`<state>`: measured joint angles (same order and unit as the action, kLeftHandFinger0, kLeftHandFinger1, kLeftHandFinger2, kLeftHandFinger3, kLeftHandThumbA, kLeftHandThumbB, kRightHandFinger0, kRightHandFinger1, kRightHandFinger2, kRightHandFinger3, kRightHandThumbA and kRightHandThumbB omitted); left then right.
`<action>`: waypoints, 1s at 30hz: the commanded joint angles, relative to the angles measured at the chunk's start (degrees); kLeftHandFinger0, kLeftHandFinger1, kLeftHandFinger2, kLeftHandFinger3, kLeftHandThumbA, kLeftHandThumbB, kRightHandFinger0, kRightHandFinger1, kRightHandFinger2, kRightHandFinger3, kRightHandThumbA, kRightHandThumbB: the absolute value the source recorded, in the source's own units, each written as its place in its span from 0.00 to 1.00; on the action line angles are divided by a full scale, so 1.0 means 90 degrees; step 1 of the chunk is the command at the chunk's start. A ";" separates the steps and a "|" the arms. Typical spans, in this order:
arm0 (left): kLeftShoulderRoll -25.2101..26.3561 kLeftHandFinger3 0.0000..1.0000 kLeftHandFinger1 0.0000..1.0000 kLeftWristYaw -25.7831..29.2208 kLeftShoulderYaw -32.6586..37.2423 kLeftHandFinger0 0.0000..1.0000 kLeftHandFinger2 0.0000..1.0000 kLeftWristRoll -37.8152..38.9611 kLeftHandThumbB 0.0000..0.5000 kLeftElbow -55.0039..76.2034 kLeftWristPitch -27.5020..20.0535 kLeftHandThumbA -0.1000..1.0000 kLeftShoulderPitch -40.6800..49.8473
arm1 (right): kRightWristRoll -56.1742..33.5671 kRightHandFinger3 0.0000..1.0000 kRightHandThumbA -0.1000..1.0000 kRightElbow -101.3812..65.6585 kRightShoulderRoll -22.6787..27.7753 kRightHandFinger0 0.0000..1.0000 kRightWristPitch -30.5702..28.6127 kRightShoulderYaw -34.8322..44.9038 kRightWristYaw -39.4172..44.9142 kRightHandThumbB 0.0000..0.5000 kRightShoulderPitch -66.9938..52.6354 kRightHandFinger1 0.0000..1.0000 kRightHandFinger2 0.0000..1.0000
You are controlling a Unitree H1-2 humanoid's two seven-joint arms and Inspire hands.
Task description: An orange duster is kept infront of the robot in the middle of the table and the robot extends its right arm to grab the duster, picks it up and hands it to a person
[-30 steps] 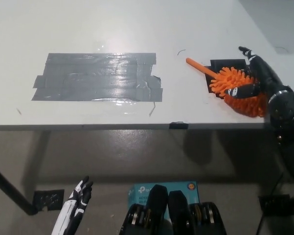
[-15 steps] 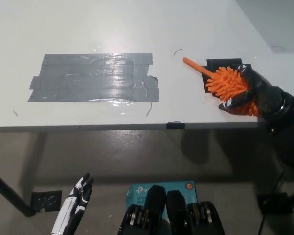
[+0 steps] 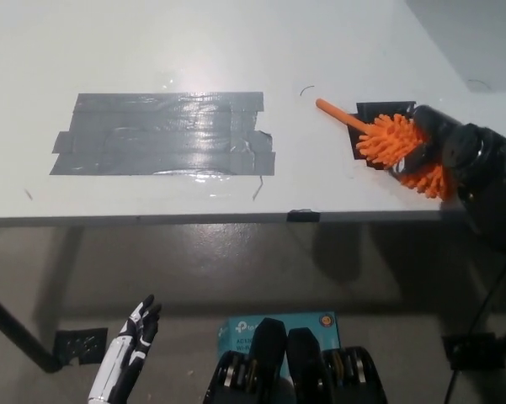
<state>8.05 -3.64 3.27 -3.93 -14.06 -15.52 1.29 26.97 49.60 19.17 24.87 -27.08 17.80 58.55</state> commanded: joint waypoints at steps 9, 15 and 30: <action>0.0070 1.00 1.00 -0.0069 -0.0031 1.00 1.00 0.0047 0.39 0.0258 -0.0070 0.91 -0.0191 | 0.0257 1.00 0.00 0.0461 0.0231 0.12 -0.0446 -0.0524 0.0699 0.42 0.0131 0.34 0.39; 0.0082 1.00 1.00 -0.0035 -0.0023 1.00 1.00 -0.0032 0.42 0.0266 -0.0084 0.94 -0.0227 | 0.0019 0.75 0.00 0.0264 0.0343 0.00 -0.0705 -0.0206 0.0556 0.51 -0.0035 0.14 0.20; 0.0112 1.00 1.00 -0.0015 -0.0038 0.99 1.00 -0.0087 0.45 0.0172 -0.0100 0.96 -0.0362 | -0.3659 1.00 0.00 -0.0600 -0.0533 0.02 -0.0056 0.4518 0.0314 0.26 -0.0565 0.56 1.00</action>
<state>8.15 -3.62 3.18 -4.18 -13.32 -15.36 -1.01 17.48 49.11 19.16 17.61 -4.87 17.67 53.24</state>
